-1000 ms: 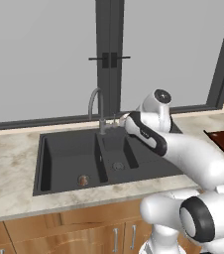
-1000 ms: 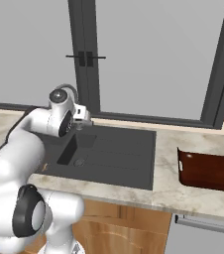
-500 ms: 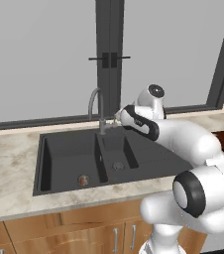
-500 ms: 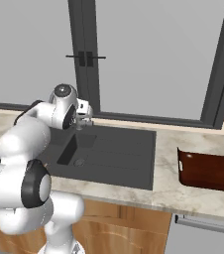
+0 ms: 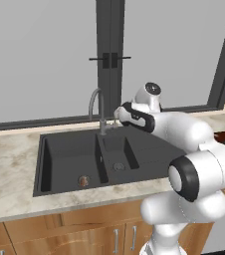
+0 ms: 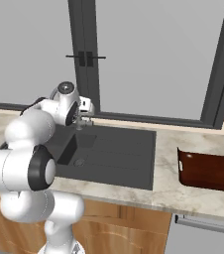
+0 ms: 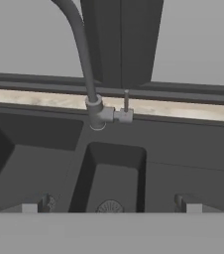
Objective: Pick up all produce items and place them in the sink. Turn on the sink faucet to wash them. Then turn the sink off and put them in the tray.
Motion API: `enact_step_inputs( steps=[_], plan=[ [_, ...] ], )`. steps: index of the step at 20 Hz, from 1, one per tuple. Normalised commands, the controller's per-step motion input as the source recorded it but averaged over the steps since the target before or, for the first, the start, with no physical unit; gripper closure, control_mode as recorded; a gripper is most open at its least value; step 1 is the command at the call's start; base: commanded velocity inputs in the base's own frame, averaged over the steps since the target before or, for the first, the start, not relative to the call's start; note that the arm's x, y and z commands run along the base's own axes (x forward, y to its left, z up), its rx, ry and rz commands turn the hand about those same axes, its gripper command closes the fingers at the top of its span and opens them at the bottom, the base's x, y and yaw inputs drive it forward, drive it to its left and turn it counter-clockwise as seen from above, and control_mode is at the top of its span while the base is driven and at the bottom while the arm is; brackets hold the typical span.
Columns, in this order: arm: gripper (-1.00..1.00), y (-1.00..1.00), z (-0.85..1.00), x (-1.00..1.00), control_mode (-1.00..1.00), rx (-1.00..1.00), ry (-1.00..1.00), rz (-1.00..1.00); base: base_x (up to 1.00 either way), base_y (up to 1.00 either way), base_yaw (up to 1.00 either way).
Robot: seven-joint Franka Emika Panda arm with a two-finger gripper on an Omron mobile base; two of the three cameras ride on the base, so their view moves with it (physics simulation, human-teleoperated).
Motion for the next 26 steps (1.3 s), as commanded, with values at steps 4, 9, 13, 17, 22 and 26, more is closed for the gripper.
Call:
enact_step_inputs(
  steps=[4,9,13,17,22,26],
  plan=[
    [-1.00,0.00,-0.21,0.19,-1.00,-0.02,0.00,0.00,0.00,0.00,0.00],
    [-1.00,0.00,-0.21,0.19,-1.00,-0.02,0.00,0.00,0.00,0.00,0.00],
    [-1.00,0.00,-0.15,0.12,-1.00,-0.01,-0.01,0.00,0.00,0.00,0.00],
    [-1.00,0.00,-0.17,0.01,-1.00,0.00,-0.06,0.00,0.00,0.00,0.00],
    [-1.00,0.00,-0.14,0.00,-1.00,0.00,-0.07,0.00,0.00,0.00,0.00],
    [-1.00,0.00,-0.12,0.00,-1.00,0.00,-0.09,0.00,0.00,0.00,0.00]
  ],
)
